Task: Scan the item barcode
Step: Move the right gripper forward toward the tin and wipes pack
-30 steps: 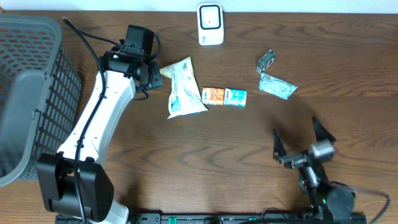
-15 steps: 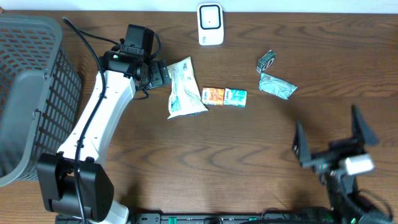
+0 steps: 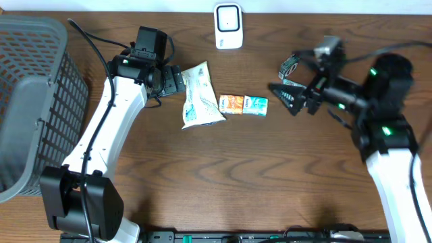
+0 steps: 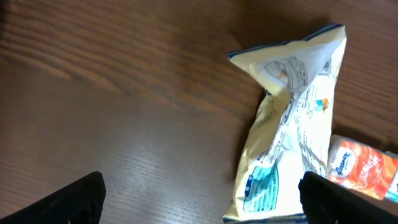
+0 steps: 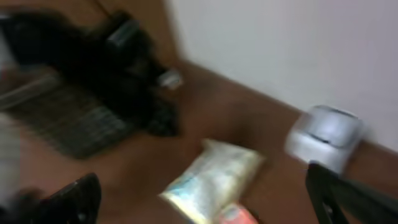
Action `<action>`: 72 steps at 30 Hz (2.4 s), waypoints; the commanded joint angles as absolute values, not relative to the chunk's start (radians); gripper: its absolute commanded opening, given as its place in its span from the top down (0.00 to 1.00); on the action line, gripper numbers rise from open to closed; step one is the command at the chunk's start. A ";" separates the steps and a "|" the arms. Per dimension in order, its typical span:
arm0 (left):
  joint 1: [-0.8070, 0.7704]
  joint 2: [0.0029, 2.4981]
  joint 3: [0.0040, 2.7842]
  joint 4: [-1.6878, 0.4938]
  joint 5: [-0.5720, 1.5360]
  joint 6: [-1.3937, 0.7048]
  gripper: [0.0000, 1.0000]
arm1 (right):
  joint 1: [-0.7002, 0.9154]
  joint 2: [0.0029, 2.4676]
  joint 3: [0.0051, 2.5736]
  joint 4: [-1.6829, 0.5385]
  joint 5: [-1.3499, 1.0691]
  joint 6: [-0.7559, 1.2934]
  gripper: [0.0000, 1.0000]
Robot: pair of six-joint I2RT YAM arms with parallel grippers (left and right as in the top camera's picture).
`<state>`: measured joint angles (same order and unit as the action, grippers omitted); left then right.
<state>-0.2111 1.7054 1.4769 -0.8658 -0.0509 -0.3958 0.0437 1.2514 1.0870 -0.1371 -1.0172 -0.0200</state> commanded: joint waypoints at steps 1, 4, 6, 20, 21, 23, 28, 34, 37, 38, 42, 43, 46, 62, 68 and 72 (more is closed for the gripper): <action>-0.208 1.706 1.476 -0.870 -0.052 -0.398 0.02 | 0.043 1.370 1.112 0.007 -1.184 0.396 0.01; -0.208 1.706 1.476 -0.870 -0.052 -0.398 0.02 | 0.042 1.428 1.117 0.075 -1.040 0.603 0.42; -0.208 1.706 1.476 -0.870 -0.052 -0.398 0.02 | 0.042 1.446 1.132 0.040 -0.950 0.605 0.61; -0.208 1.706 1.476 -0.870 -0.052 -0.398 0.02 | 0.058 1.461 1.177 -0.575 -0.780 0.493 0.99; -0.208 1.706 1.476 -0.870 -0.052 -0.398 0.02 | 0.058 1.461 1.177 -0.590 -0.803 0.493 0.99; -0.208 1.706 1.476 -0.870 -0.052 -0.398 0.02 | 0.058 1.461 1.177 -0.649 -0.845 0.532 0.99; -0.208 1.706 1.476 -0.870 -0.052 -0.398 0.02 | 0.058 1.461 1.177 -0.746 -0.838 0.628 0.99; -0.208 1.706 1.476 -0.870 -0.052 -0.398 0.02 | 0.061 1.460 1.177 -0.761 -0.690 0.677 0.99; -0.208 1.706 1.476 -0.870 -0.052 -0.398 0.02 | 0.060 1.461 1.177 -0.794 -0.583 0.676 0.98; -0.208 1.706 1.476 -0.870 -0.052 -0.398 0.02 | 0.060 1.460 1.177 -0.803 -0.543 0.676 0.99; -0.208 1.706 1.476 -0.870 -0.052 -0.398 0.02 | 0.060 1.461 1.187 -0.792 -0.487 0.639 0.99; -0.208 1.706 1.476 -0.870 -0.052 -0.398 0.02 | 0.060 1.461 1.199 -0.792 -0.469 0.626 0.99; -0.208 1.706 1.476 -0.870 -0.052 -0.398 0.02 | 0.060 1.461 1.277 -0.809 -0.411 0.578 0.99; -0.208 1.706 1.476 -0.870 -0.052 -0.398 0.02 | 0.047 1.900 1.899 -1.079 -0.279 0.382 0.81; -0.208 1.706 1.476 -0.870 -0.052 -0.398 0.02 | 0.039 2.003 1.916 -1.205 -0.204 0.131 0.19; -0.208 1.706 1.476 -0.870 -0.052 -0.398 0.02 | 0.036 2.015 1.915 -1.206 -0.095 0.062 0.13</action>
<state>-0.2111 1.7054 1.4769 -0.8673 -0.0505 -0.3958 0.0437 2.0159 1.8858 -1.2068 -0.2070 0.1883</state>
